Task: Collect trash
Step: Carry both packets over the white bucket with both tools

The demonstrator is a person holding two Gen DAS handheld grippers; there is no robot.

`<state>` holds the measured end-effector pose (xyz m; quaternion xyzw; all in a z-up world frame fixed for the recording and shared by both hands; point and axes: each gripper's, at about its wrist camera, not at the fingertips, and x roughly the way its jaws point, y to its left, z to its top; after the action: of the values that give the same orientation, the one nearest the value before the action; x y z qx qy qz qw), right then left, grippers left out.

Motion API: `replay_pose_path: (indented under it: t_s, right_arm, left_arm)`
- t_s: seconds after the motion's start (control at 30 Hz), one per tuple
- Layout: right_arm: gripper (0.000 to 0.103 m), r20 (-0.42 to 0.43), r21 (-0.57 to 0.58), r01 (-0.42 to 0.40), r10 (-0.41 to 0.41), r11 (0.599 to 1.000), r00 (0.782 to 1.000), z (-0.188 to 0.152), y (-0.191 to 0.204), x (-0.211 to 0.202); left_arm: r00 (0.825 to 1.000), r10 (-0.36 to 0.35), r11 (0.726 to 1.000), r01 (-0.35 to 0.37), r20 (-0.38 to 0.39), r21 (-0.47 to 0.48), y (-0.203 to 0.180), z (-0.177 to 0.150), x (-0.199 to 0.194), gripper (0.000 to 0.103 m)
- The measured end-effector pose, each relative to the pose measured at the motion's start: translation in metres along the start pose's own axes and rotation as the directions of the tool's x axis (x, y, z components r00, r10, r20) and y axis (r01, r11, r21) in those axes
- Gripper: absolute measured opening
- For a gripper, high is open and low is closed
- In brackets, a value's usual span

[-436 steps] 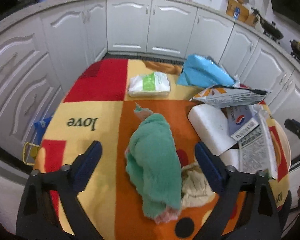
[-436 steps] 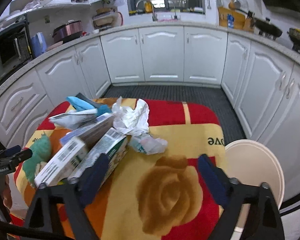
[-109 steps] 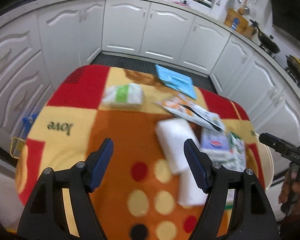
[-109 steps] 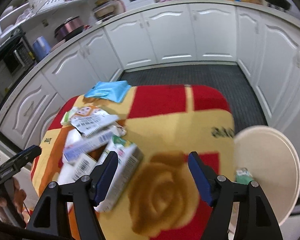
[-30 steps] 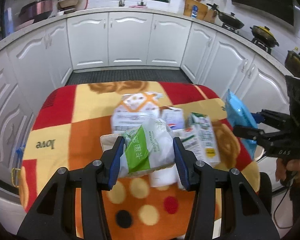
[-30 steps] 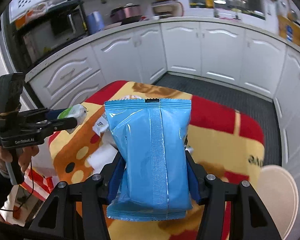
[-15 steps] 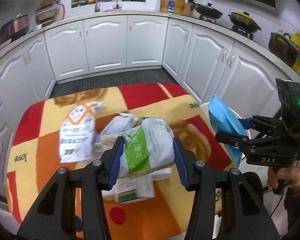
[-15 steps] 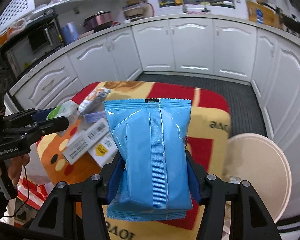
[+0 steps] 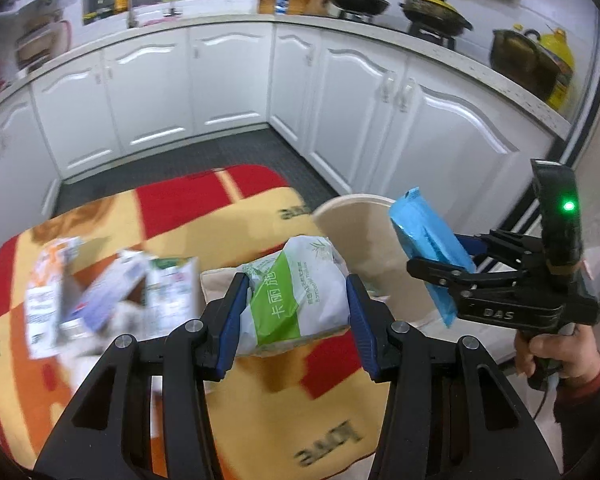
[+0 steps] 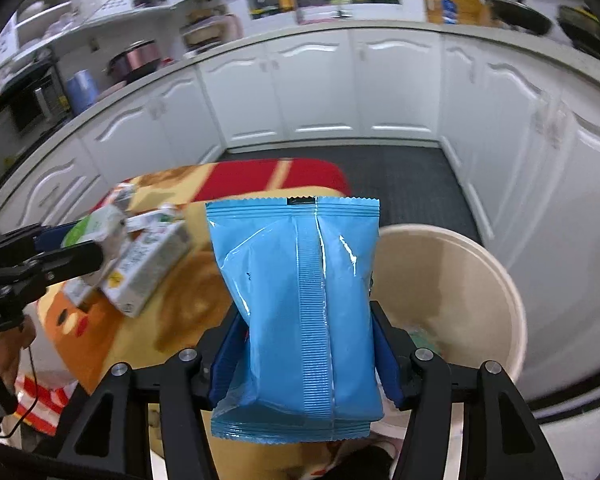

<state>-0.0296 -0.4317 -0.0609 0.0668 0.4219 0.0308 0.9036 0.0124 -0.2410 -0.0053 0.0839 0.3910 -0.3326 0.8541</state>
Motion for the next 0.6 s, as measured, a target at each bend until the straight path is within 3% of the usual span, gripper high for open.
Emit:
replay_pose_path:
  t_s: [0.23,0.4,0.5,0.6]
  right_arm:
    - [0.058,-0.056,0.145,0.075,-0.068,0.987,0.996,-0.015,-0.064,0.009]
    - [0.062,-0.088,0.244,0.107,-0.088,0.964,0.992,-0.018,-0.098,0.022]
    - [0.079,-0.104,0.296,0.14,-0.114,0.945,0.988,-0.019,-0.111,0.027]
    - [0.081,-0.102,0.334,0.148,-0.12,0.931,0.987,-0.02,-0.12,0.027]
  left_arm:
    - [0.993,-0.105,0.994,0.105,-0.058,-0.007,-0.044,0.019,0.046,0.047]
    - [0.99,-0.123,0.991,0.119,-0.075,-0.057,-0.053,0.027,0.078,0.05]
    - [0.99,-0.13,0.986,0.122,-0.063,-0.11,-0.052,0.033,0.089,0.065]
    - [0.99,-0.131,0.984,0.124,-0.047,-0.125,-0.051,0.035,0.092,0.07]
